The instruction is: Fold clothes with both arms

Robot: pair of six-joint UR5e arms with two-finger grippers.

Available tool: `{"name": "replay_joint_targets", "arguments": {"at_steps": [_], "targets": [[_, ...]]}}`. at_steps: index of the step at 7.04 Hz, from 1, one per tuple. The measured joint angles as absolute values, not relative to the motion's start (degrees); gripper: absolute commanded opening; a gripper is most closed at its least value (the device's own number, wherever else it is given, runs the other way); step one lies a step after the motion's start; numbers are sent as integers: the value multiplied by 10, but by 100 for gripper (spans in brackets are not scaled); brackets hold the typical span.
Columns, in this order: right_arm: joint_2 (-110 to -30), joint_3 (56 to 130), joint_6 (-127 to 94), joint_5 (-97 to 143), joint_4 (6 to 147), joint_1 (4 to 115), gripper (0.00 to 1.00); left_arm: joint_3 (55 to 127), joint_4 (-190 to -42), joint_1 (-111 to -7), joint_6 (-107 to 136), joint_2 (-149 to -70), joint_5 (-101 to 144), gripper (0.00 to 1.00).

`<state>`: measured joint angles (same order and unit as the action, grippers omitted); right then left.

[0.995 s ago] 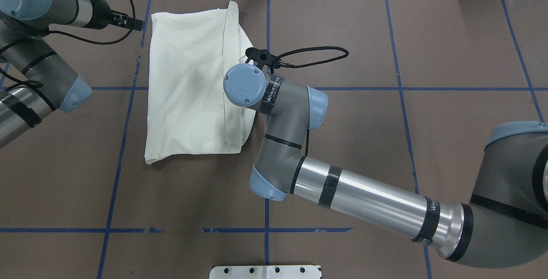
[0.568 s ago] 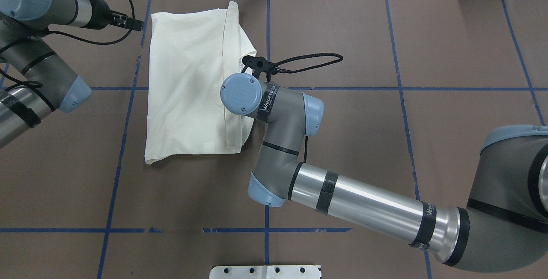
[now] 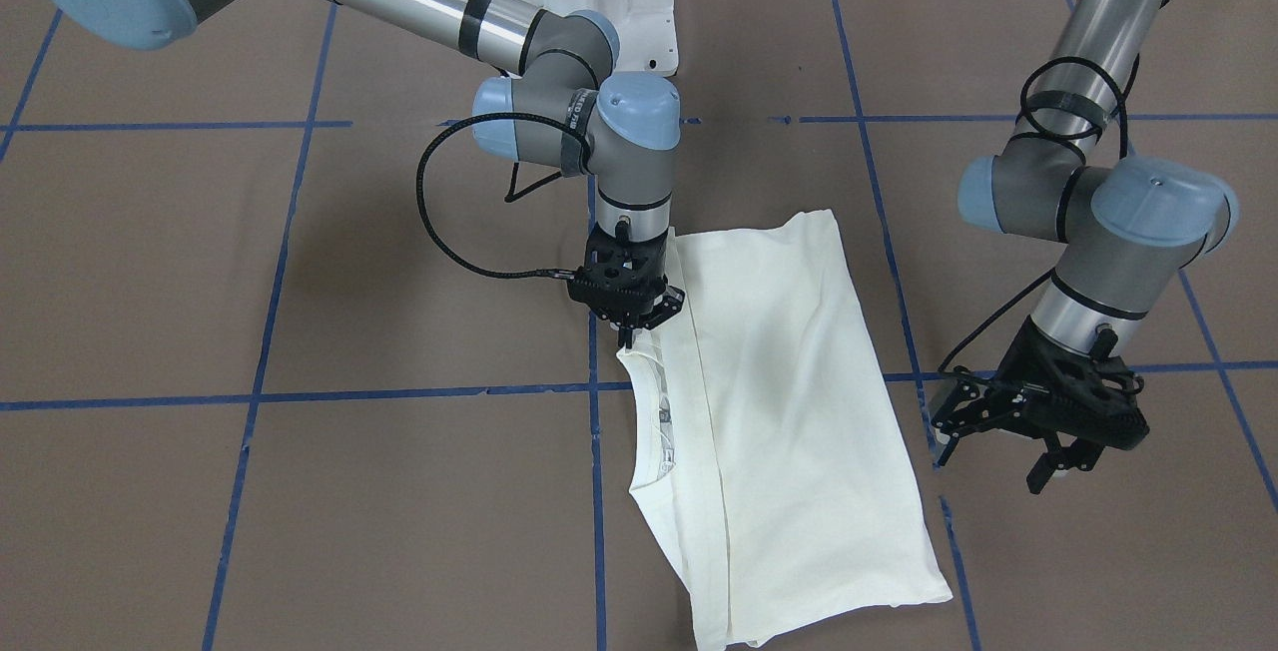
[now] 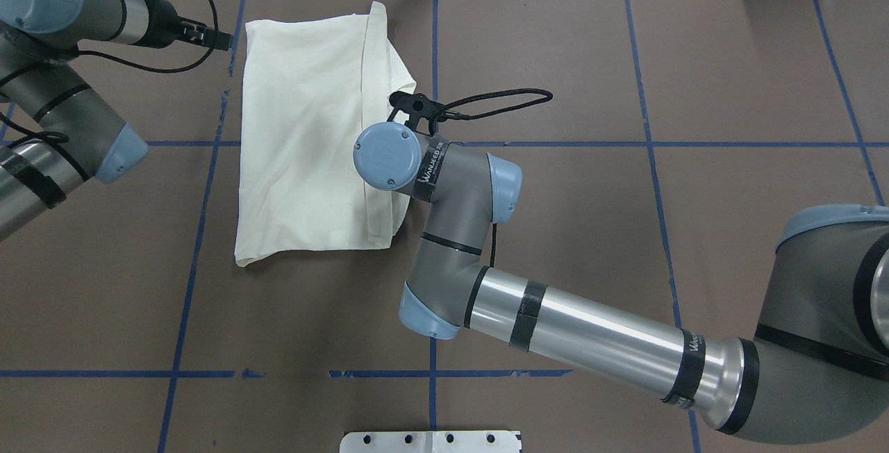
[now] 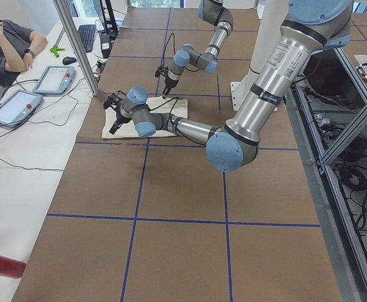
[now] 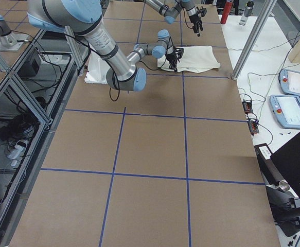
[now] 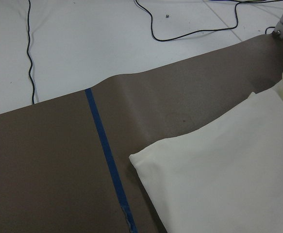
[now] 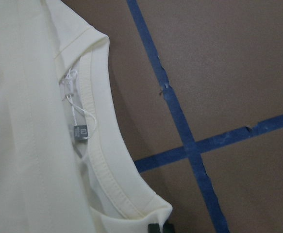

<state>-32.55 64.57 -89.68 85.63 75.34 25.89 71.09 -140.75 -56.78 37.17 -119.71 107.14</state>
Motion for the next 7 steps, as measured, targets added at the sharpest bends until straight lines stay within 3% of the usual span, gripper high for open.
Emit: {"name": "replay_joint_targets", "arguments": {"at_steps": [2, 6, 7], "targets": [[-354, 685, -895, 860, 756, 260, 0, 712, -1408, -568, 374, -1197, 1071, 100], [-567, 926, -882, 853, 765, 250, 0, 713, -1408, -566, 378, -1197, 1071, 100], [-593, 956, -881, 847, 767, 244, 99, 713, -1408, -566, 378, -1197, 1071, 100]]}}
